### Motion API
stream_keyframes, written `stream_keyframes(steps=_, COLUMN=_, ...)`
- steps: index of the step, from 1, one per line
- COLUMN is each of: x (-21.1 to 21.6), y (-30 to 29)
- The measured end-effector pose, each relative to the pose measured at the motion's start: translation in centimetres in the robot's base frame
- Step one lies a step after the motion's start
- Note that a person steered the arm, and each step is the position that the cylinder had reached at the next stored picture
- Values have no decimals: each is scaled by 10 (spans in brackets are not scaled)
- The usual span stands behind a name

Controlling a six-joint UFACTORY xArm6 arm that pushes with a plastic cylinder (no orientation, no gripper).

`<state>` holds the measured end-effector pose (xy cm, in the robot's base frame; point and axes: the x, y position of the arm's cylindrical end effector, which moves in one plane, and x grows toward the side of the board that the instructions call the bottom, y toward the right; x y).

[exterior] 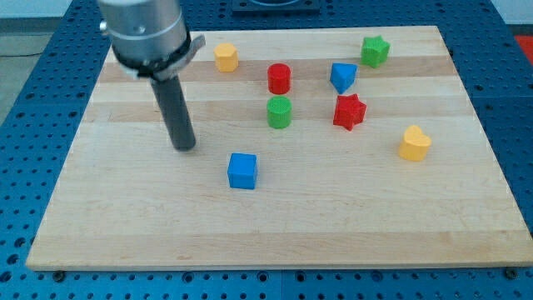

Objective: Place the blue cube below the yellow hexagon

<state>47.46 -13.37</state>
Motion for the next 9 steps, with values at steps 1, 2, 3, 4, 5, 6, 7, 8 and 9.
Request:
stream_keyframes(steps=1, x=47, y=26)
stream_keyframes(steps=2, x=79, y=85)
stream_keyframes(steps=3, x=80, y=125)
stream_keyframes(steps=4, x=56, y=113)
stream_keyframes(steps=5, x=41, y=77)
stream_keyframes(steps=6, x=37, y=67)
stream_keyframes(steps=7, x=58, y=62)
stream_keyframes(steps=8, x=59, y=37)
stream_keyframes(steps=9, x=47, y=16)
